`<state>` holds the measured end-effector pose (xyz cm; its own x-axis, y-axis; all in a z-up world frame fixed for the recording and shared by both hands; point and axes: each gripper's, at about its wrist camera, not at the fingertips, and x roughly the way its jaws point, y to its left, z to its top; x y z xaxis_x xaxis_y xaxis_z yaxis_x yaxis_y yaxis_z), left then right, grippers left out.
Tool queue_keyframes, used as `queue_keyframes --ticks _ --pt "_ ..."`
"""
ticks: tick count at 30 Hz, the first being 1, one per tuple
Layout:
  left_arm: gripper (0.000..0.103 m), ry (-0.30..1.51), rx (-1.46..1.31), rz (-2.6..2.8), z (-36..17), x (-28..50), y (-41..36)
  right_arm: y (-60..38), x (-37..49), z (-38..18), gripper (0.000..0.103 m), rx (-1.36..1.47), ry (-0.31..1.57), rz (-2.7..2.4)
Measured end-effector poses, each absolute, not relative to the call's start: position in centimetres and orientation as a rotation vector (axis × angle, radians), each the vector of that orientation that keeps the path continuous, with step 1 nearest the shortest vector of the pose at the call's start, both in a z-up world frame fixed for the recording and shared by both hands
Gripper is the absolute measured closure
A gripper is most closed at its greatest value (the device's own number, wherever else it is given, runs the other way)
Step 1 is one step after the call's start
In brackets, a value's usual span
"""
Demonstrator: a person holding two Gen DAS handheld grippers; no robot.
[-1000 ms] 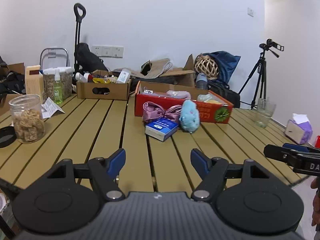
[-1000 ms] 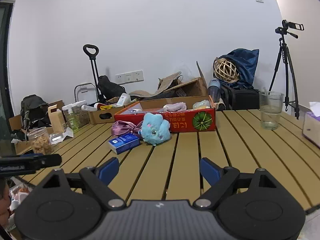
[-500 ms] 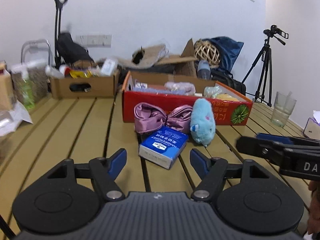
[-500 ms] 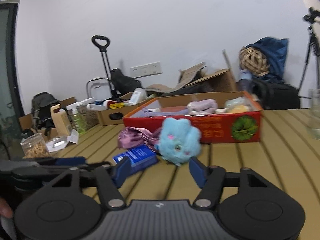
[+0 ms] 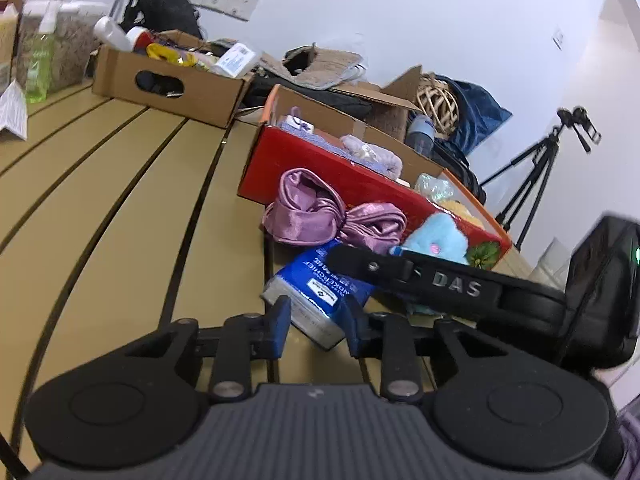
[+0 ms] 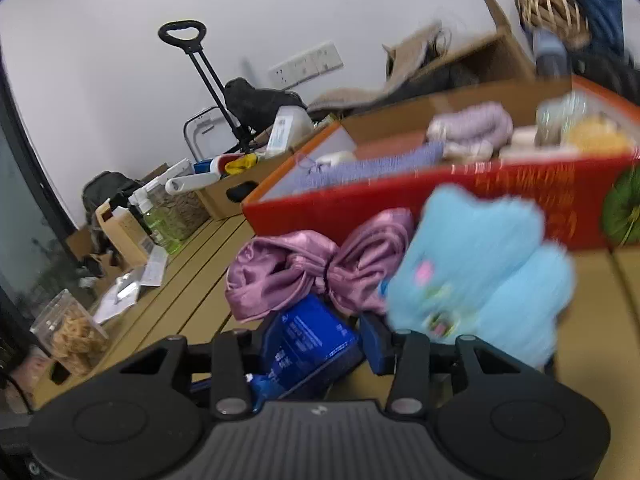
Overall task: Organize soft objects
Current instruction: 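Close both grippers on the blue handkerchief box on the table, then carry the blue handkerchief box over the cardboard box and lower it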
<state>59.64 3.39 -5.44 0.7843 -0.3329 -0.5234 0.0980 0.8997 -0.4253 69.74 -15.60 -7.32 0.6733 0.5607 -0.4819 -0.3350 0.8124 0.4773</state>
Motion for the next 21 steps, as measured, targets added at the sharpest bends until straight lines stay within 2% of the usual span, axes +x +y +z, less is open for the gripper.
queue_keyframes --ticks 2,5,13,19,21 --pt "0.080 0.635 -0.427 -0.248 -5.5 59.1 3.7 -16.4 69.0 -7.3 0.075 0.402 0.672 0.517" --pt "0.080 0.656 -0.471 -0.288 -5.4 57.3 3.6 -18.1 66.0 -7.3 0.080 0.457 0.681 0.509" --pt "0.080 0.692 -0.456 -0.392 -5.1 51.2 0.8 -22.4 54.5 -7.5 0.081 0.509 0.664 0.424" --pt "0.070 0.705 -0.432 -0.406 -5.4 50.3 -0.3 -24.0 52.0 -6.5 0.079 0.496 0.643 0.402" --pt "0.063 0.701 -0.430 -0.397 -5.4 50.4 -0.4 -24.3 52.0 -6.3 0.078 0.506 0.625 0.384"
